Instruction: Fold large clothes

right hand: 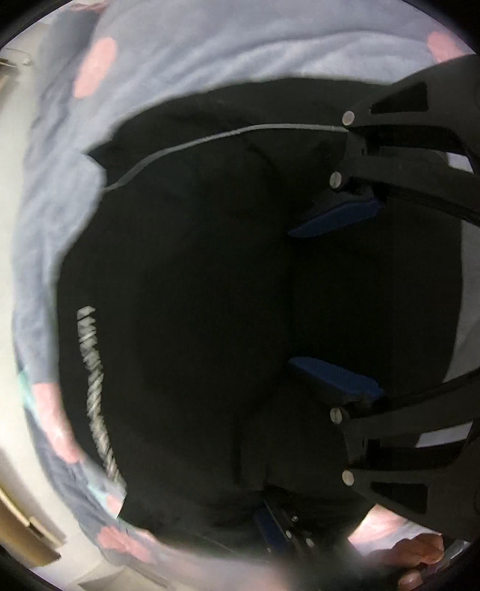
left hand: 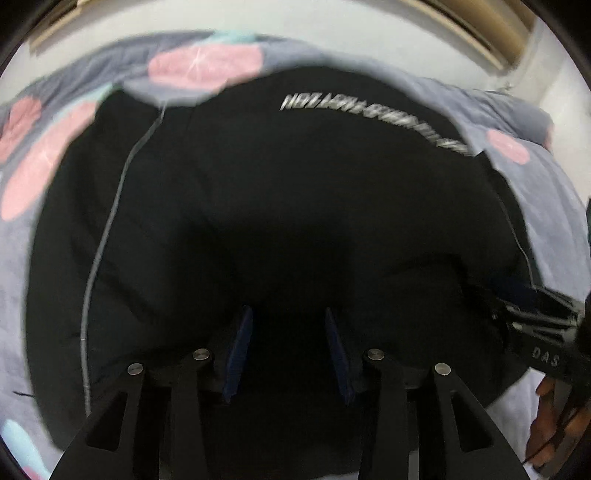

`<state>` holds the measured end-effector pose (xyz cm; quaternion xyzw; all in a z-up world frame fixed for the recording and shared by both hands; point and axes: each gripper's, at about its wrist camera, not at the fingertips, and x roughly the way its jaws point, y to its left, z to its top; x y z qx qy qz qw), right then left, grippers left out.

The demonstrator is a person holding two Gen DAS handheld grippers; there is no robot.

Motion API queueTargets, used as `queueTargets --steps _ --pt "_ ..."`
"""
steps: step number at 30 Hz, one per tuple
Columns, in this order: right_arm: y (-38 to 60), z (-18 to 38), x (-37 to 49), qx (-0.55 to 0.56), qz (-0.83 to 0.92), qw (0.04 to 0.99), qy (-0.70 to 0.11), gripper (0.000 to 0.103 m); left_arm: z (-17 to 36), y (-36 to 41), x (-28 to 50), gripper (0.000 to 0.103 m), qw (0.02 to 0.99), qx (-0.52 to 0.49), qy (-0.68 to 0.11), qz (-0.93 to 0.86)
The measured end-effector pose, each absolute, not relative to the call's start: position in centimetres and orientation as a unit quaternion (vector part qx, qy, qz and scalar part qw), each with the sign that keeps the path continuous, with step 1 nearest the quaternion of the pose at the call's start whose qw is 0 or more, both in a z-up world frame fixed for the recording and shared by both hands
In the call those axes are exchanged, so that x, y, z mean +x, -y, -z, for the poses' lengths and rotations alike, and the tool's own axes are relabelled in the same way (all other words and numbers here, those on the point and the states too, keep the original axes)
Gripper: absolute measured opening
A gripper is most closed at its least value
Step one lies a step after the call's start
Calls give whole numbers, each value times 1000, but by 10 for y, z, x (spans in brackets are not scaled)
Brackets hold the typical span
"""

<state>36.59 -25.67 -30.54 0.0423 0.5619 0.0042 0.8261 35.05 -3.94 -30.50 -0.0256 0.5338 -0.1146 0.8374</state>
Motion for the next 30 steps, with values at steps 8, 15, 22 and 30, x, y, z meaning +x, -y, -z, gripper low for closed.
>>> queueTargets --steps 8,15,22,30 --pt "269 269 378 61 -30 829 -556 64 268 41 347 43 854 -4 -508 111" --pt "276 252 452 81 -17 837 -542 64 250 37 387 43 857 -47 -504 95" --pt "272 312 477 81 -4 809 -583 75 295 31 412 44 830 -73 -545 89" --pt "277 273 433 110 -12 820 -561 76 268 30 384 44 841 -23 -532 95"
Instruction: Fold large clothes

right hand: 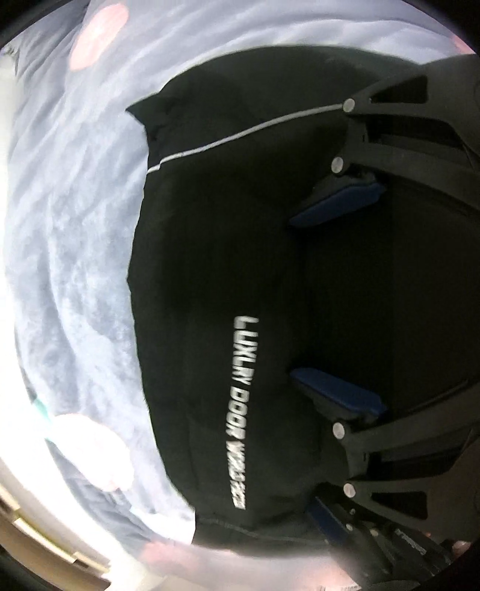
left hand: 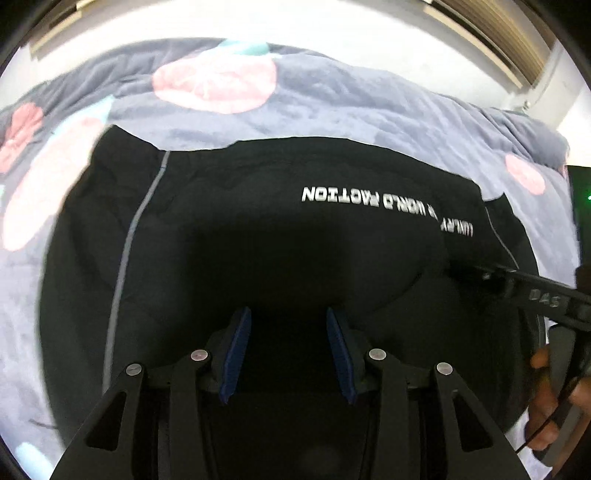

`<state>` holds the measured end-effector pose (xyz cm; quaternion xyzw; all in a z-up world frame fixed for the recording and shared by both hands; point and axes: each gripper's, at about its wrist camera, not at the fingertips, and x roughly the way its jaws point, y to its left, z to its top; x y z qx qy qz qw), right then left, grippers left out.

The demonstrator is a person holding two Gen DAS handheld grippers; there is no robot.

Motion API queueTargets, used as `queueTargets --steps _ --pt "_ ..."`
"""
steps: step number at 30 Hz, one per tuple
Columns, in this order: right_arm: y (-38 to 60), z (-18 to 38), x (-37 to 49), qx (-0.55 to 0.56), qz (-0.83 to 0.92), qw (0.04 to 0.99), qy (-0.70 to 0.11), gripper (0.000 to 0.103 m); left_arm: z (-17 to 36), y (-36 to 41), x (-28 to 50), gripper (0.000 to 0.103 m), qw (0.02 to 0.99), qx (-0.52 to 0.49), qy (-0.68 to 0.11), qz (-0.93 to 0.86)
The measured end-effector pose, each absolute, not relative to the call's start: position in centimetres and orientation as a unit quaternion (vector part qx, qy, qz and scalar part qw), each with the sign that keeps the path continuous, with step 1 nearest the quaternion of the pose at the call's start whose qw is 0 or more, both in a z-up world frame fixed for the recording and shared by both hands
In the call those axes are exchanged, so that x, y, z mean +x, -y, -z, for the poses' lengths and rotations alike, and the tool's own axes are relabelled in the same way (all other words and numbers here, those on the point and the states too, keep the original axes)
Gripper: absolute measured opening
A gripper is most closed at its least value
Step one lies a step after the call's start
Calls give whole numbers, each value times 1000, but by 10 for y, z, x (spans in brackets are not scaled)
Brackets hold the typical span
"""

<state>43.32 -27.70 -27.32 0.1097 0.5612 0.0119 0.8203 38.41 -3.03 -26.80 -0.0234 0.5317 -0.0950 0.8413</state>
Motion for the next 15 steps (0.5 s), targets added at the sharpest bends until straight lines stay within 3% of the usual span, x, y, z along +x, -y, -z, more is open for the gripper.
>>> queueTargets --steps 10,15 --pt "286 259 333 116 -11 812 -571 77 207 10 304 44 865 8 -496 74" --pt "314 251 294 125 9 816 -564 77 211 -28 278 44 861 -11 -506 52"
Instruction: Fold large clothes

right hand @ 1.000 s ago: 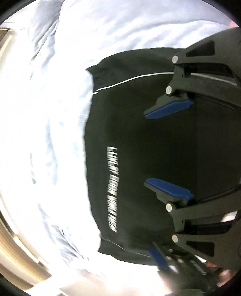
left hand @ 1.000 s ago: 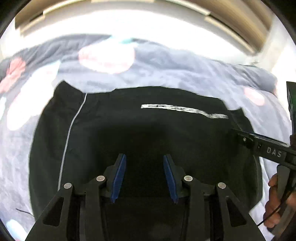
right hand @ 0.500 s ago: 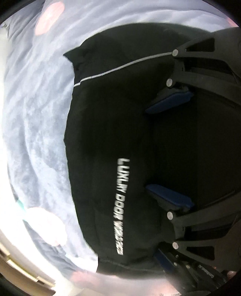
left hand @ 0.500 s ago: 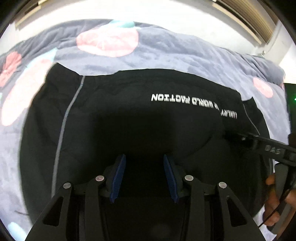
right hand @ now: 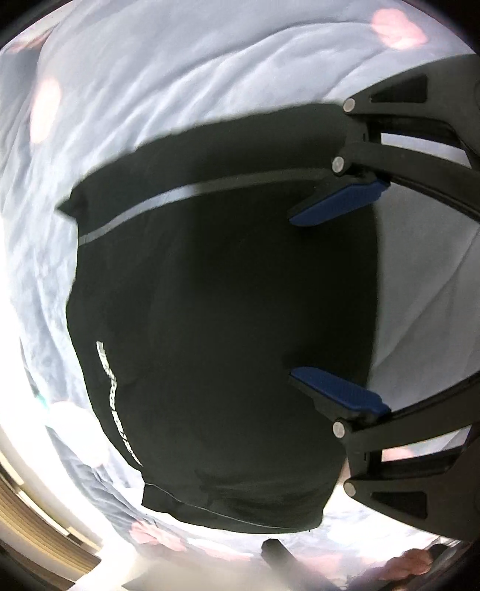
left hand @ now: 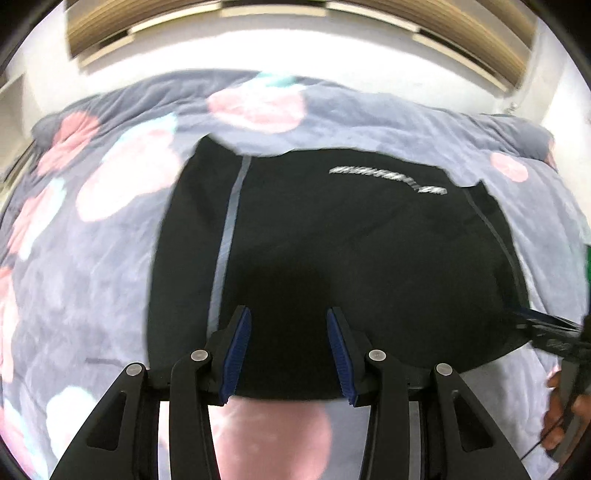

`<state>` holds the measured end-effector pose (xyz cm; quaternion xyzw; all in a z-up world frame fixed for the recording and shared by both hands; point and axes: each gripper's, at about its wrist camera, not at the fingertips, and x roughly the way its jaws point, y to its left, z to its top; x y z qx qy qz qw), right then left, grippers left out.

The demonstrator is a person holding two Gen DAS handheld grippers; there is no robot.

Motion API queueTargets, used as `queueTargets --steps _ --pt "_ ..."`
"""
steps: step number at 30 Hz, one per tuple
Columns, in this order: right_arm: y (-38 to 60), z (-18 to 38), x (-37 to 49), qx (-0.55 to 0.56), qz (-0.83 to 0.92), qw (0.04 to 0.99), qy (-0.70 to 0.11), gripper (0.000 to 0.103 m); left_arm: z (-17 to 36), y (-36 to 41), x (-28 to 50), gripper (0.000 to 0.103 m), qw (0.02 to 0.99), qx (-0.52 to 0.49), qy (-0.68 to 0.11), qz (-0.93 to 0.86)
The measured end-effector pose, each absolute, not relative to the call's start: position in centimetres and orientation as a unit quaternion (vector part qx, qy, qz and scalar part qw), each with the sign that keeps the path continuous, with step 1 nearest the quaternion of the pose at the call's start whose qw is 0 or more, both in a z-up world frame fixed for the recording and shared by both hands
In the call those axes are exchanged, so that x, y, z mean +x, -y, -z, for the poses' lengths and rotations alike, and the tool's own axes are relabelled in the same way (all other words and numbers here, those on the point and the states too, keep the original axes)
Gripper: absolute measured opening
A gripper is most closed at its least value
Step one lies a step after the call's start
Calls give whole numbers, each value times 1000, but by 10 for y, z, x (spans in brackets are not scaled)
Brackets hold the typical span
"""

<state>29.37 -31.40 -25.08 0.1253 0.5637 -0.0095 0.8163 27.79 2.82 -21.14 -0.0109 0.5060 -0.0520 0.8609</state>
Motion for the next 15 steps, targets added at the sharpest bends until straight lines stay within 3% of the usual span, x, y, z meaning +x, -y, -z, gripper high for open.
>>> queueTargets --steps 15 --pt "421 226 262 189 82 821 -532 77 217 -164 256 44 847 -129 -515 -1"
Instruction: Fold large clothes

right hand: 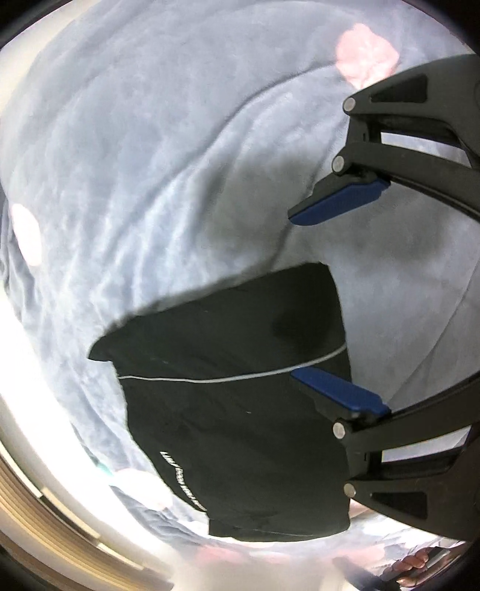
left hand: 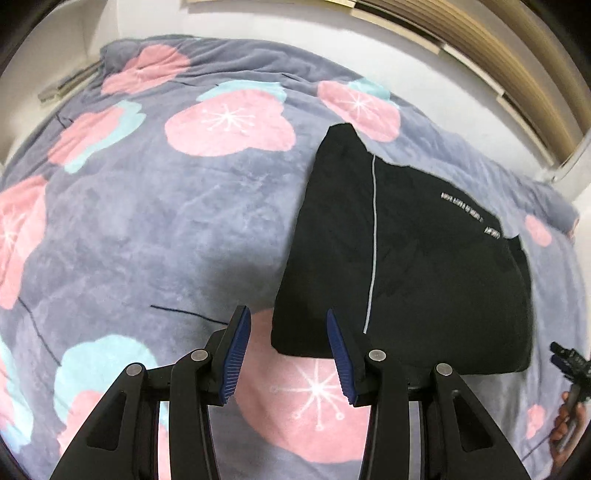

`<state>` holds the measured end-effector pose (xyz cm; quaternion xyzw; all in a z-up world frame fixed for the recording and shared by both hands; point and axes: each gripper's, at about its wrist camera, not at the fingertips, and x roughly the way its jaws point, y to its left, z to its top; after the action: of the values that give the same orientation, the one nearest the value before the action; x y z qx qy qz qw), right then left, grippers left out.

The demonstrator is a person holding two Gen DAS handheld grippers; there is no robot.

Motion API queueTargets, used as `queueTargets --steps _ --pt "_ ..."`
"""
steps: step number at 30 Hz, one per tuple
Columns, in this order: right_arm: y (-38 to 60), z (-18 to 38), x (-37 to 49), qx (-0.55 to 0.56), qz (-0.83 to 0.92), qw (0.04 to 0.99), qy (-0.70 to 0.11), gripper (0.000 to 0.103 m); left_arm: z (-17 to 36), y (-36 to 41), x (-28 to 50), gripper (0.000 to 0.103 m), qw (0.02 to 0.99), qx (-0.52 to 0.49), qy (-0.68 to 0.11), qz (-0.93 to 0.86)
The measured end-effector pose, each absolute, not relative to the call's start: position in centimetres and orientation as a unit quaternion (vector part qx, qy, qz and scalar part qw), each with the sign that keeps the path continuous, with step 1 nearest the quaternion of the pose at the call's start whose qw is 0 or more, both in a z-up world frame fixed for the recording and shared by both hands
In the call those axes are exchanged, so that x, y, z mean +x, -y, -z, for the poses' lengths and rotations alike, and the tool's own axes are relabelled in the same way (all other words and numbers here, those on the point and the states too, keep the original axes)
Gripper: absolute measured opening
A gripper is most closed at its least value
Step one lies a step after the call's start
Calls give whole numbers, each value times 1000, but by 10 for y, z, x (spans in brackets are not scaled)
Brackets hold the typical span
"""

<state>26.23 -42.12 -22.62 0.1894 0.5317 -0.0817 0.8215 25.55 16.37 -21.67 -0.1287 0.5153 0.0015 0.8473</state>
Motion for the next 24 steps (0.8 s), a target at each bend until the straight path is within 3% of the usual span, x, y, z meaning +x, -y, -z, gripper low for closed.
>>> queueTargets --steps 16,24 --pt "412 259 320 167 30 813 -558 79 278 -190 338 45 793 -258 -546 81" --pt "432 288 344 250 -32 787 -563 85 316 -183 373 48 775 -292 -547 124"
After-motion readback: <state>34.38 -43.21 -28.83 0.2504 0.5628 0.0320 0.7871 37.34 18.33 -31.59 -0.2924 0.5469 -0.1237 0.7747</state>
